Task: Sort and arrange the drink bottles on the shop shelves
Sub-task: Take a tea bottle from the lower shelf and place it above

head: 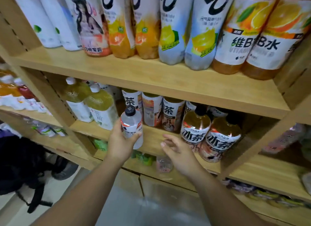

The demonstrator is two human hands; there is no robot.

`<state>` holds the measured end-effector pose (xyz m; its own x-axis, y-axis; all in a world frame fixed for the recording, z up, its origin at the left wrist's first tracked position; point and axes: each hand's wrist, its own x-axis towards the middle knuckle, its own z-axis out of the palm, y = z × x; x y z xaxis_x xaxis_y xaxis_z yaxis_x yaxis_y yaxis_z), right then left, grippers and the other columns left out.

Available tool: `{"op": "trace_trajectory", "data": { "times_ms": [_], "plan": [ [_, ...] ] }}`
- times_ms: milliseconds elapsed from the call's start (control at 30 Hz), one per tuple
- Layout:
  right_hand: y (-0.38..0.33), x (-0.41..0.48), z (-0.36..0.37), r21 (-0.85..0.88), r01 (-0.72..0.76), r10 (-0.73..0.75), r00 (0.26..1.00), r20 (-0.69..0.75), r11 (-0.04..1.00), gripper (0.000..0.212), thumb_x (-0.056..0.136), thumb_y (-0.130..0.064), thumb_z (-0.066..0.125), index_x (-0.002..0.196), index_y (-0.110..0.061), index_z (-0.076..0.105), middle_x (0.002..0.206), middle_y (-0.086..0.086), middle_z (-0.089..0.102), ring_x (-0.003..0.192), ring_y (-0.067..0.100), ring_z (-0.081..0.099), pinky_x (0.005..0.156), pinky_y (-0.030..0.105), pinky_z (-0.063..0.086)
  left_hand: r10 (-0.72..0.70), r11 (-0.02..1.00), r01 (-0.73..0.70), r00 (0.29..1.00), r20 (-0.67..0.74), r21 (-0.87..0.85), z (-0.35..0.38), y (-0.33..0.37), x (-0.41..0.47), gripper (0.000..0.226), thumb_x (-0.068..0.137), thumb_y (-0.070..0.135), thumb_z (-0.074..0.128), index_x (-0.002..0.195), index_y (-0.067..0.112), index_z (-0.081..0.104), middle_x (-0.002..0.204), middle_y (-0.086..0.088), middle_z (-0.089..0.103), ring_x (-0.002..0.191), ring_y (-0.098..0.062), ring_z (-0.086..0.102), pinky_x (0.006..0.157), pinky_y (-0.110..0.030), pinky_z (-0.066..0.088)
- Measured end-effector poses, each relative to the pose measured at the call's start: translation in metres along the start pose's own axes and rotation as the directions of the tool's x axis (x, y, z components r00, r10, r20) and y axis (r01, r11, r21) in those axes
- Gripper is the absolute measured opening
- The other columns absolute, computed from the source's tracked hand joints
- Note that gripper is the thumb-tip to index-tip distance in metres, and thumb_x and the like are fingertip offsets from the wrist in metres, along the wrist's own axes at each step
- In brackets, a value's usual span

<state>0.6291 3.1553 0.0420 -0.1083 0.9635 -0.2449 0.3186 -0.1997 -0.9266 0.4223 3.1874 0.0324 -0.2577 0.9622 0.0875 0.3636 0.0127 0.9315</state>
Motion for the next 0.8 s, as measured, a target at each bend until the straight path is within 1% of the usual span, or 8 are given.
{"op": "trace_trajectory", "data": {
  "times_ms": [67,167,233,333,467,600,700,800],
  "plan": [
    [-0.005,0.009,0.014,0.012,-0.043,0.044,0.998,-0.036,0.999,0.04,0.101,-0.037,0.059,0.14,-0.033,0.054,0.122,0.002,0.067,0.098,0.034,0.069,0.084,0.044,0.059,0.0,1.0,-0.001,1.0,0.024,0.014,-0.005,-0.011,0.021,0.073,0.082,0.021,0.085,0.144,0.028,0.048,0.133,0.012,0.062,0.122,-0.006,0.058,0.105,-0.036,0.05],
    [-0.008,0.018,0.029,0.013,-0.054,0.055,0.997,-0.056,0.998,0.039,0.1,-0.038,0.06,0.139,-0.034,0.056,0.127,-0.008,0.064,0.103,0.039,0.067,0.085,0.05,0.058,0.015,1.0,-0.016,0.999,0.052,0.022,-0.005,-0.017,0.045,0.072,0.082,0.026,0.084,0.144,0.027,0.046,0.135,0.011,0.061,0.122,-0.008,0.057,0.103,-0.033,0.049],
    [-0.009,0.026,0.035,0.026,-0.066,0.068,0.994,-0.082,0.997,0.038,0.1,-0.038,0.061,0.137,-0.034,0.058,0.128,-0.01,0.063,0.104,0.028,0.069,0.087,0.05,0.06,0.028,0.997,-0.033,0.997,0.068,0.076,-0.002,-0.016,0.057,0.062,0.084,0.027,0.083,0.136,0.022,0.049,0.126,0.006,0.062,0.114,-0.011,0.057,0.093,-0.028,0.047],
    [-0.009,0.039,0.039,0.017,-0.052,0.053,0.993,-0.107,0.999,0.038,0.098,-0.039,0.062,0.136,-0.035,0.059,0.132,-0.008,0.063,0.115,0.006,0.063,0.097,0.038,0.056,0.01,0.988,-0.019,0.998,0.064,0.15,0.002,-0.018,0.073,0.049,0.084,0.03,0.082,0.118,0.015,0.049,0.107,0.001,0.062,0.104,-0.021,0.06,0.08,-0.027,0.042],
    [-0.014,0.052,0.043,0.013,-0.044,0.045,0.993,-0.113,0.999,0.039,0.098,-0.043,0.062,0.136,-0.039,0.058,0.129,-0.012,0.063,0.116,0.005,0.061,0.097,0.034,0.053,-0.024,0.988,0.013,0.997,0.074,0.156,0.0,-0.019,0.089,0.06,0.082,0.027,0.084,0.13,0.01,0.052,0.121,-0.007,0.067,0.114,-0.026,0.062,0.087,-0.029,0.045],
    [-0.023,0.056,0.045,0.018,-0.026,0.028,0.992,-0.125,0.999,0.038,0.098,-0.044,0.062,0.135,-0.04,0.058,0.128,-0.014,0.063,0.117,0.006,0.062,0.098,0.033,0.053,-0.026,0.973,0.009,0.997,0.072,0.231,-0.007,-0.025,0.087,0.062,0.079,0.042,0.083,0.126,0.014,0.054,0.12,-0.007,0.068,0.114,-0.028,0.063,0.09,-0.039,0.053],
    [-0.033,0.045,0.036,-0.079,0.038,-0.05,0.986,-0.16,0.996,0.04,0.097,-0.043,0.063,0.137,-0.037,0.058,0.132,-0.014,0.061,0.115,-0.004,0.059,0.099,0.025,0.05,0.132,0.954,-0.116,0.991,-0.038,0.275,-0.013,-0.015,0.062,0.07,0.083,0.041,0.08,0.136,0.007,0.051,0.129,-0.01,0.059,0.121,-0.031,0.057,0.098,-0.047,0.051],
    [-0.046,0.018,0.015,-0.208,0.117,-0.161,0.965,-0.208,0.971,0.04,0.097,-0.04,0.065,0.136,-0.034,0.059,0.129,-0.017,0.063,0.112,-0.006,0.06,0.096,0.022,0.052,0.398,0.91,-0.377,0.911,-0.105,0.175,-0.012,0.008,0.028,0.055,0.088,0.038,0.072,0.13,0.007,0.055,0.121,-0.005,0.054,0.116,-0.027,0.055,0.096,-0.05,0.05]
  ]
}}
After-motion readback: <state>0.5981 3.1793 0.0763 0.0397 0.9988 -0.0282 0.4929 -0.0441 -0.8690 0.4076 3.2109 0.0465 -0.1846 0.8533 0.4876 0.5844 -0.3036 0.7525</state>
